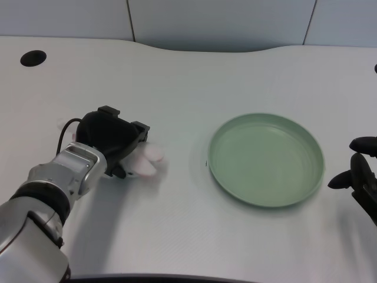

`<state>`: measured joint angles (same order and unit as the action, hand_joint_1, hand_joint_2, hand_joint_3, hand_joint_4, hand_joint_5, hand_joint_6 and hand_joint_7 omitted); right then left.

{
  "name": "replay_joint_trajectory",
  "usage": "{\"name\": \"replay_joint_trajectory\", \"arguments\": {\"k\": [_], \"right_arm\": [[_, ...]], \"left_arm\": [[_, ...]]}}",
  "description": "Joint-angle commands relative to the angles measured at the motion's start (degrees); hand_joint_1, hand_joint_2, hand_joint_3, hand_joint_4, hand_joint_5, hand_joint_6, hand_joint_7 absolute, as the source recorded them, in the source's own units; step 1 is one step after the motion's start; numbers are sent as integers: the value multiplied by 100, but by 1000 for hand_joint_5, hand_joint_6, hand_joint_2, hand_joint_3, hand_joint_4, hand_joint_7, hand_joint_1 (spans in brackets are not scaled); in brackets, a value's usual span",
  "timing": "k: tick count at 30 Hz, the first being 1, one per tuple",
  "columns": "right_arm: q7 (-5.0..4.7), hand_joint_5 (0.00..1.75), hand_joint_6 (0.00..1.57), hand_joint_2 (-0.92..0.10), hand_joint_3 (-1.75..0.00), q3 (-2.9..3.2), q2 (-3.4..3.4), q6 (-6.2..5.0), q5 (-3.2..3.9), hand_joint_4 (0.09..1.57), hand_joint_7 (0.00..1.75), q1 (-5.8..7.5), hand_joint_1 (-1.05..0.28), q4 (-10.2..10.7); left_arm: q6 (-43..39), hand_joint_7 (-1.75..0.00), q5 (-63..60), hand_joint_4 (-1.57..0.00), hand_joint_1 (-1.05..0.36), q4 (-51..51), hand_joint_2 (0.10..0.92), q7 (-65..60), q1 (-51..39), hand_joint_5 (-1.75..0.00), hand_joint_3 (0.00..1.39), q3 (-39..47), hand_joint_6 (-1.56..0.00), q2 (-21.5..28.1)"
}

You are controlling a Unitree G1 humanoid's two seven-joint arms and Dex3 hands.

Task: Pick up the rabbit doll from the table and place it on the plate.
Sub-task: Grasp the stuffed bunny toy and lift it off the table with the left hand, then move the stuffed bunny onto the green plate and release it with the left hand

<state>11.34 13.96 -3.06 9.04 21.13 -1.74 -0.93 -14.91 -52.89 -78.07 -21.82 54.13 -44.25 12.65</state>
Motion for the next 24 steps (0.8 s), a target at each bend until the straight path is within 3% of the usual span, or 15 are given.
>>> {"name": "replay_joint_trajectory", "arguments": {"k": [1, 2, 4, 7, 9, 12, 13, 15, 16, 17, 19, 20, 23, 24], "right_arm": [[6, 1746, 45, -921, -674, 74, -105, -16, 8, 353, 1714, 31, -273, -40], [-10, 1746, 42, -921, -675, 65, -114, -4, -22, 342, 1712, 28, -280, -39], [-24, 1746, 41, -921, -672, 52, -119, -3, -60, 330, 1709, 24, -285, -40], [25, 1746, 41, -921, -670, 38, -118, -108, -90, 309, 1709, 18, -282, -81], [43, 1746, 43, -921, -670, 43, -113, -135, -83, 309, 1712, 10, -285, -104], [45, 1746, 44, -921, -668, 54, -103, -114, -47, 311, 1714, -9, -286, -122], [40, 1746, 28, -921, -665, 54, -99, -109, -45, 299, 1708, -23, -281, -136], [33, 1746, 20, -921, -663, 52, -96, -108, -48, 293, 1706, -37, -278, -153], [4, 1746, 19, -921, -663, 60, -79, -49, -21, 292, 1706, -43, -278, -136], [-26, 1746, 29, -921, -665, 64, -63, -8, -5, 314, 1706, -45, -281, -117], [-73, 1746, 36, -921, -665, 43, -61, 29, -22, 328, 1704, -43, -282, -90], [-82, 1746, 36, -921, -665, 32, -67, 27, -35, 328, 1703, -40, -283, -84], [-54, 1746, 41, -921, -655, 48, -51, -7, 14, 320, 1706, -57, -279, -127], [-45, 1746, 42, -921, -653, 25, -71, -38, -28, 313, 1708, -56, -281, -143]], "left_arm": [[89, -875, -138, -593, -229, -63, 917, -264, -89, -1509, 5, -110, -671, 119], [95, -638, -174, -652, -246, -68, 916, -317, -77, -1648, 4, -138, -792, 129], [72, -420, -173, -698, -252, -73, 908, -335, -42, -1726, 2, -136, -911, 148], [-64, -401, 42, -742, -227, -65, 895, -180, 22, -1744, 6, 68, -961, 169], [-113, -822, 141, -723, -224, -60, 916, -120, 38, -1746, 30, 166, -795, 172], [-237, -977, 295, -719, -223, -31, 920, -49, 104, -1746, 36, 333, -725, 161], [-334, -1110, 423, -690, -212, -10, 921, 14, 159, -1745, 36, 456, -706, 151], [-442, -1183, 557, -663, -207, 11, 921, 92, 214, -1740, 40, 595, -682, 142], [-469, -1197, 631, -658, -206, 33, 921, 78, 263, -1740, 41, 674, -678, 101], [-494, -1434, 685, -686, -184, 53, 920, 69, 311, -1743, 76, 741, -609, 63], [-606, -1681, 798, -709, -133, 100, 918, 53, 421, -1746, 100, 854, -520, -8], [-637, -1713, 816, -714, -118, 108, 916, 53, 447, -1746, 99, 878, -512, -23], [-764, -1743, 884, -746, -132, 160, 917, -38, 578, -1746, 90, 964, -505, -128], [-789, -1744, 917, -762, -138, 182, 915, -37, 645, -1746, 84, 994, -508, -190]]}}
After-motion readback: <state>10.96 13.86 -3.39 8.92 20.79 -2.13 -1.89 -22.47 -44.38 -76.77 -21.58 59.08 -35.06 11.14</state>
